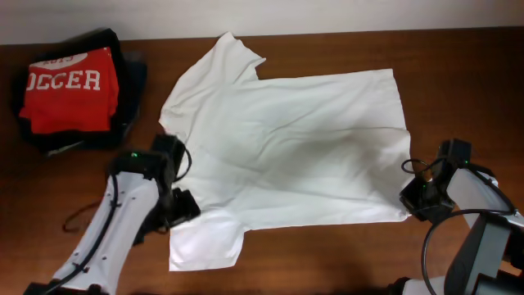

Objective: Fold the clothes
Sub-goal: 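Lower the left gripper to the bottom left hem and grasp it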

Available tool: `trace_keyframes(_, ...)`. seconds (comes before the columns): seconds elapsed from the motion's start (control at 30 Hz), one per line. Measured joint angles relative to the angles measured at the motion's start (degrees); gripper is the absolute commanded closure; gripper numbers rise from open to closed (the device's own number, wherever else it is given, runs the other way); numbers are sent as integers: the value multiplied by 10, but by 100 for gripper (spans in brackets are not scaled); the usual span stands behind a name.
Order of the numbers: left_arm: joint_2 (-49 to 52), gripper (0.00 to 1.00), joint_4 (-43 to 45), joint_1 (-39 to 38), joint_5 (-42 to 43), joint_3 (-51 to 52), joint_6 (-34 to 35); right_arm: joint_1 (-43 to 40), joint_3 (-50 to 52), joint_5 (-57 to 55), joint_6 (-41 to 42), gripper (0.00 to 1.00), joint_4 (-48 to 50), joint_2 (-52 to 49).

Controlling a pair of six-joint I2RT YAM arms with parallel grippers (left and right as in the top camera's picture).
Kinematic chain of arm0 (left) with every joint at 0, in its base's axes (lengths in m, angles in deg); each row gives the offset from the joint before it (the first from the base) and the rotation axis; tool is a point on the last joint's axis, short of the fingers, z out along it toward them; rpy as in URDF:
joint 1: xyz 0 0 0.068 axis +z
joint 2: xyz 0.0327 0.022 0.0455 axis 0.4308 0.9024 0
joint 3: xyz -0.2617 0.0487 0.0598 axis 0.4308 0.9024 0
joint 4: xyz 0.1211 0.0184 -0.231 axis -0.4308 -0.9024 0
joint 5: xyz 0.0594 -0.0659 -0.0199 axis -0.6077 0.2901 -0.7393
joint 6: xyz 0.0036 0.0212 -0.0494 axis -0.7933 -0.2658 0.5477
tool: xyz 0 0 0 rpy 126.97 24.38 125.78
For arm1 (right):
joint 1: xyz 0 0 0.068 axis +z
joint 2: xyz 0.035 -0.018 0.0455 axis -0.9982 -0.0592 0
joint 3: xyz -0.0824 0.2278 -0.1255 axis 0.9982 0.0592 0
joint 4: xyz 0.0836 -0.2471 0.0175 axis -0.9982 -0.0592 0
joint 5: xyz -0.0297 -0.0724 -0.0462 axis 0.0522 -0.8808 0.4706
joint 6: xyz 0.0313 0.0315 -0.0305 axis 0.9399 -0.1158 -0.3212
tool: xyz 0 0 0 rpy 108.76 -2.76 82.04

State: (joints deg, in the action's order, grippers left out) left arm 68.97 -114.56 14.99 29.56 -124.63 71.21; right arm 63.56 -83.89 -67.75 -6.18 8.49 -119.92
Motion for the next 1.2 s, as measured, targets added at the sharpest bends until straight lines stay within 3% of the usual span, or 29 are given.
trace_keyframes(0.03, 0, 63, 14, 1, 0, 19, 12, 0, 0, 0, 0, 89, 0, 0)
trace_keyframes(0.07, -1, 77, 35, 6, 7, 44, 27, 0, 0, 1, 0, 89, -1, 0)
trace_keyframes(0.13, -2, 77, 68, 22, 36, 80, 38, 0, 0, 0, 0, 89, -2, 0)
trace_keyframes(0.17, -2, 66, 82, 29, 60, 111, 42, 0, 0, 0, 0, 88, -2, 0)
trace_keyframes(0.2, -3, 23, 107, 30, 80, 142, 27, 0, 0, 0, 0, 88, -2, 0)
trace_keyframes(0.23, -3, 1, 118, 30, 89, 151, 12, 0, 0, 0, 0, 88, -2, 0)
trace_keyframes(0.37, -3, 3, 134, 31, 121, 170, -76, 0, 0, 0, 0, 88, -2, 0)
trace_keyframes(0.43, -3, 6, 134, 32, 127, 170, -97, 0, 0, 0, 0, 88, -2, 0)
trace_keyframes(0.5, -3, 16, 135, 32, 125, 170, -102, 0, 0, 0, 0, 88, -2, 0)
trace_keyframes(0.57, -3, 16, 139, 32, 119, 170, -101, 0, 0, 0, 0, 88, -2, 0)
trace_keyframes(0.63, -3, 13, 154, 32, 116, 177, -100, 0, 0, 0, 0, 88, -2, 0)
trace_keyframes(0.67, -3, 3, 162, 32, 116, 186, -99, 0, 0, 0, 0, 88, -2, 0)
trace_keyframes(0.9, -3, 1, 180, 32, 126, 218, -31, 0, 0, 0, 0, 87, -2, 0)
trace_keyframes(1.2, -13, 1, 250, 32, 159, 240, -23, 0, 0, 0, 0, 87, -2, 0)
